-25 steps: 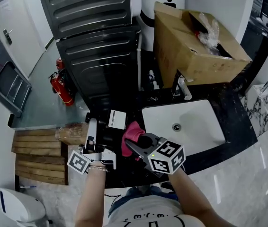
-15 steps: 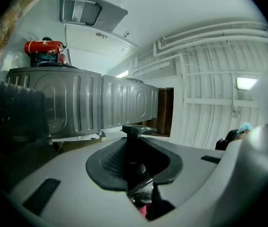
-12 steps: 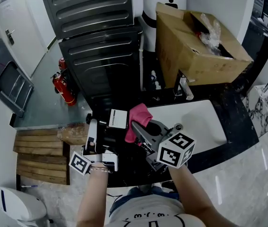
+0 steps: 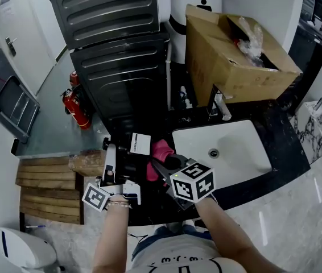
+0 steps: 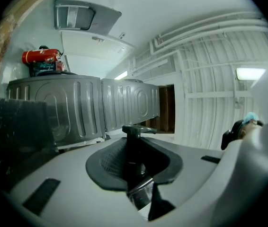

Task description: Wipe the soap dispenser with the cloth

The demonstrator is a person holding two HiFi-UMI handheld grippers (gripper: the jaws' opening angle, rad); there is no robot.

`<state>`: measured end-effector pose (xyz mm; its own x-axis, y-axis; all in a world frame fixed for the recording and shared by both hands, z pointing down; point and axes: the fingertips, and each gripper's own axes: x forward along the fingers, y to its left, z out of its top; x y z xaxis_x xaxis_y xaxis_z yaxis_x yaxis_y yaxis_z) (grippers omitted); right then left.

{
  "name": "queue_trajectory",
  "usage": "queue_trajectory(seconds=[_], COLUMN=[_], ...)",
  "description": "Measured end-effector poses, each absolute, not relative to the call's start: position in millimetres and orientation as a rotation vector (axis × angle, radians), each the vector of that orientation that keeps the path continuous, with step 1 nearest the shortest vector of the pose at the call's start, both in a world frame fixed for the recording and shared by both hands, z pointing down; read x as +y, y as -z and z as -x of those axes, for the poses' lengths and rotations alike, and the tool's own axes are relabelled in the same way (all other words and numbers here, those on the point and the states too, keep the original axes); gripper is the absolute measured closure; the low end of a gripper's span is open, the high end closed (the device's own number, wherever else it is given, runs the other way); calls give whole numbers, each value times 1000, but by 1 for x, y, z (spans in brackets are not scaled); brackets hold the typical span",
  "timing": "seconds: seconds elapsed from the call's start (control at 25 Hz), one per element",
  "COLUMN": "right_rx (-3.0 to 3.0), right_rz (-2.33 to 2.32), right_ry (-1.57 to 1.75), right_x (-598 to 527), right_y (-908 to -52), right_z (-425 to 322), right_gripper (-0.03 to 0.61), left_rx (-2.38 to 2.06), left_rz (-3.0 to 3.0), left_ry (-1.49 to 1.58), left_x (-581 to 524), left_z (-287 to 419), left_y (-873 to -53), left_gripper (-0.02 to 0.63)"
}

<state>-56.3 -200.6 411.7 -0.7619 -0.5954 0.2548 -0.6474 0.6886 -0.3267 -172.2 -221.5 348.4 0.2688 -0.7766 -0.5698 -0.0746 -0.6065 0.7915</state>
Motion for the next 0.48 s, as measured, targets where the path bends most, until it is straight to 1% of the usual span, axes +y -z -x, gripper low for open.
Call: queue_trajectory(seconds=[0.2,0.36,0.48], right_rx=[-2716,-2676,-2645], right_rz=[-1111,-1211,-1276], right_ry=[-613,-639,-659], right_x=[-197,-200,-201], right_y=[-417,-418,-420], right_z=[41,17,1], right_gripper=[529,529,529], left_rx=[-1021,-1306,-1411], left_rz=[-2123,-2329,-2484], left_ry=[1075,667,379], left_x=[-244,-272,-290], left_z=[165,160,147], left_y=[-351,-360,-369], left_gripper=[520,520,520])
